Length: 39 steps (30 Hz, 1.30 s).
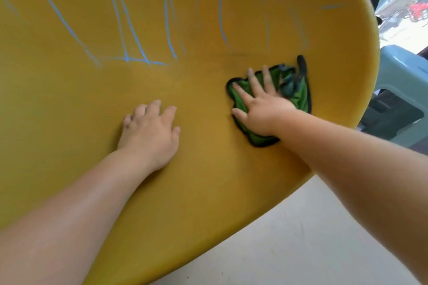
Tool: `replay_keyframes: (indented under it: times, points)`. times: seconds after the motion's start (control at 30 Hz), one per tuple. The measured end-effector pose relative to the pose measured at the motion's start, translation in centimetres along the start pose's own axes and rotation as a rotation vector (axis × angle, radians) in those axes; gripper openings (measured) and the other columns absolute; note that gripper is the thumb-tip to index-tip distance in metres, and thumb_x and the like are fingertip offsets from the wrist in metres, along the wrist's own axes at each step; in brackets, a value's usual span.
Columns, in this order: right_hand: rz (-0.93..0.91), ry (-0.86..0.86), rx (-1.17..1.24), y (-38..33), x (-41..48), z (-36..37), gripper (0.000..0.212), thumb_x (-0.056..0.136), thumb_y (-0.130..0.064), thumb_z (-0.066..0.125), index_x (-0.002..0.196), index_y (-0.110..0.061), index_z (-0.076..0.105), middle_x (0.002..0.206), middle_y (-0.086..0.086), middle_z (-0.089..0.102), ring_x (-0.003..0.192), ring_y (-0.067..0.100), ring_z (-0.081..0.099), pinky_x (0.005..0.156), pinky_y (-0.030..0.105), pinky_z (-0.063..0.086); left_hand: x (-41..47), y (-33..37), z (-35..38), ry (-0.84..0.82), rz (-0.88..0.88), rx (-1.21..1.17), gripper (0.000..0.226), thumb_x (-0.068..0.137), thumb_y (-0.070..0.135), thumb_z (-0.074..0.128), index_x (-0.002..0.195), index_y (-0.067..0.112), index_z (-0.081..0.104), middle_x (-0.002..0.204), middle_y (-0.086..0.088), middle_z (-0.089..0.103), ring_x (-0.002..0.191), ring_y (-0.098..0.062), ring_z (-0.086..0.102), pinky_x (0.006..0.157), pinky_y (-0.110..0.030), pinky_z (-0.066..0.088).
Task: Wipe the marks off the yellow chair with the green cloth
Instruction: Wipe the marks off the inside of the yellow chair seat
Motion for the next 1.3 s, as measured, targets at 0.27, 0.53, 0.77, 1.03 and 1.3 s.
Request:
replay_keyframes:
  times: [0.27,0.53,0.77,1.03,1.3]
  points:
    - [-0.011,0.163,-0.317,3.8,-1.3,-1.0,0.087,0.077,-0.094,-0.004,0.154,-0.054,-0.015,0.168,0.002,-0.021,0.15,0.045,-0.026,0.116,0.069,-0.015,2.5,0.0,1.1,0.07,0.046,-0.093,0.051,0.093,0.05,0.047,0.141,0.032,0.047,0.157,-0.002,0.032,0.144,-0.027,0.024,0.118,-0.05,0.018]
    - [0.325,0.501,-0.635,11.2,6.1,-12.3,0.098,0.075,-0.09,-0.011,0.16,-0.041,-0.008,0.167,0.015,-0.021,0.15,0.049,-0.02,0.117,0.072,-0.003,3.0,0.3,1.6,0.085,0.045,-0.012,0.067,0.086,0.064,0.027,0.14,0.031,0.049,0.154,0.0,0.039,0.141,-0.026,0.031,0.113,-0.054,0.023]
    - [-0.144,0.245,-0.064,-6.2,7.3,-1.2,0.078,0.095,-0.074,0.01,0.161,-0.037,-0.006,0.169,0.008,-0.02,0.153,0.038,-0.023,0.118,0.066,-0.012,3.1,0.3,1.8,0.08,0.046,-0.01,0.065,0.083,0.061,0.033,0.138,0.031,0.051,0.152,-0.001,0.041,0.14,-0.028,0.032,0.111,-0.056,0.025]
    - [0.107,0.513,-0.59,9.6,6.1,-9.0,0.081,0.09,-0.076,0.002,0.162,-0.039,0.006,0.17,0.016,-0.005,0.154,0.045,-0.008,0.121,0.064,-0.008,3.1,0.3,1.6,0.077,0.045,-0.033,0.067,0.083,0.063,0.032,0.14,0.032,0.05,0.154,0.001,0.038,0.142,-0.025,0.029,0.113,-0.055,0.021]
    - [0.071,0.432,-0.174,-0.9,10.5,-6.0,0.077,0.096,-0.069,0.018,0.162,-0.034,0.003,0.169,0.011,-0.015,0.154,0.04,-0.016,0.119,0.066,-0.007,3.2,-0.1,1.5,0.145,0.029,-0.104,0.064,0.085,0.058,0.026,0.136,0.032,0.053,0.152,0.005,0.041,0.141,-0.022,0.031,0.114,-0.052,0.02]
Point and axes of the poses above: each hand's wrist, its own x-axis towards the middle knuckle, its own z-axis out of the palm, y = z × x, the point moved 4 cm from there along x, towards the middle knuckle
